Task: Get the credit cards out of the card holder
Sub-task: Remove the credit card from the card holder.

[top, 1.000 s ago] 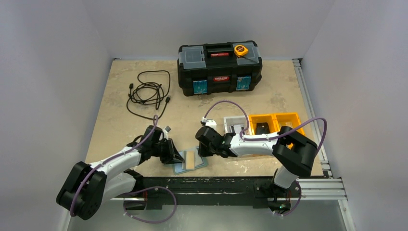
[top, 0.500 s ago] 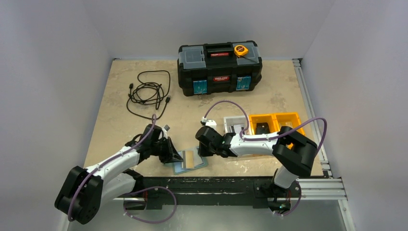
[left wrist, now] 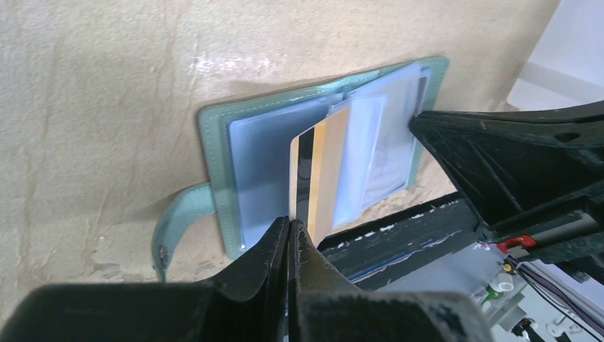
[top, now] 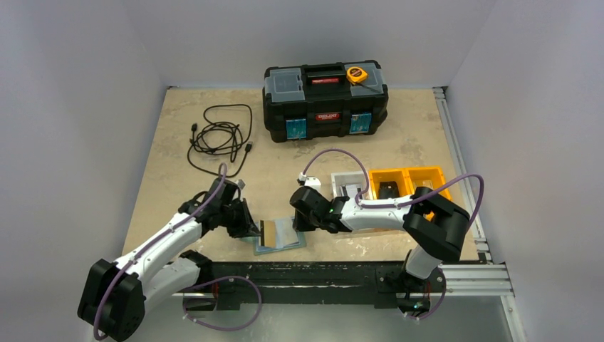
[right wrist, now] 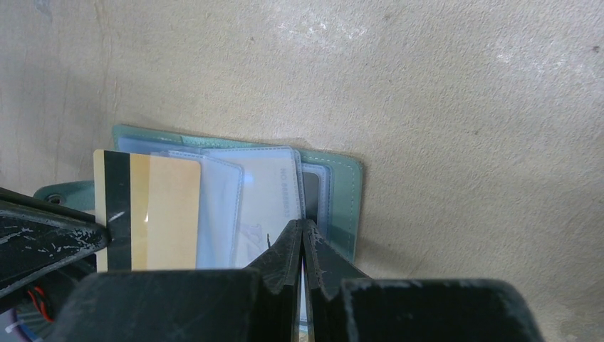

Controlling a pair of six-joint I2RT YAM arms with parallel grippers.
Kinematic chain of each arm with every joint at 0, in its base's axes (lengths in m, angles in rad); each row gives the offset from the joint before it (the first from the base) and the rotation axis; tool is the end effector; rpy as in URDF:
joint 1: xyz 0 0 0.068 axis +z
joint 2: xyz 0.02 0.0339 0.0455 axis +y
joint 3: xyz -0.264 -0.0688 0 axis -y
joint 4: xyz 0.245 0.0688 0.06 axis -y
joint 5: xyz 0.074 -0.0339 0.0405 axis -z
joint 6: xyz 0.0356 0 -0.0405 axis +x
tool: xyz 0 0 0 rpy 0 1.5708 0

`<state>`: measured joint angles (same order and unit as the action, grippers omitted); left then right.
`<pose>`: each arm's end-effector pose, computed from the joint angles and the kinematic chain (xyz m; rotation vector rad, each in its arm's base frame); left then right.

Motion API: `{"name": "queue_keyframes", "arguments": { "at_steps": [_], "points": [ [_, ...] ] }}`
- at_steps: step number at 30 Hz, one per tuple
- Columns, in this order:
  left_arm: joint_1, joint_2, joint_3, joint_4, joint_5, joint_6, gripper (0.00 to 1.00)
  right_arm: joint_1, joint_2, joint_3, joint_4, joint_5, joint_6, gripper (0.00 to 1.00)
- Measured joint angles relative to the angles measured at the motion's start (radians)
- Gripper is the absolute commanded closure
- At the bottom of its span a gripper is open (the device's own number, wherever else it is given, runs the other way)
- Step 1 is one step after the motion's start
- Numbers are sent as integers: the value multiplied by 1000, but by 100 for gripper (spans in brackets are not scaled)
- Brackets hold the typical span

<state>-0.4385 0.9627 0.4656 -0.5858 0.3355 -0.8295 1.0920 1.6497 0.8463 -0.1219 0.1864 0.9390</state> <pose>0.1431 -0.0801 0.1710 -0.4335 2.8043 -0.8048 0.1531 0.2807 0.1549 -0.1169 2.5809 0.6066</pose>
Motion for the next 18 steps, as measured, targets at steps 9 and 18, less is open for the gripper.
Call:
{"name": "queue_keyframes", "arguments": {
  "at_steps": [9, 18],
  "points": [
    [0, -71, 36, -96, -38, 4, 100, -2, -2, -2, 3, -3, -1, 100],
    [0, -157, 129, -167, -52, 3, 100, -7, -47, 36, -148, 6, -48, 76]
  ]
}}
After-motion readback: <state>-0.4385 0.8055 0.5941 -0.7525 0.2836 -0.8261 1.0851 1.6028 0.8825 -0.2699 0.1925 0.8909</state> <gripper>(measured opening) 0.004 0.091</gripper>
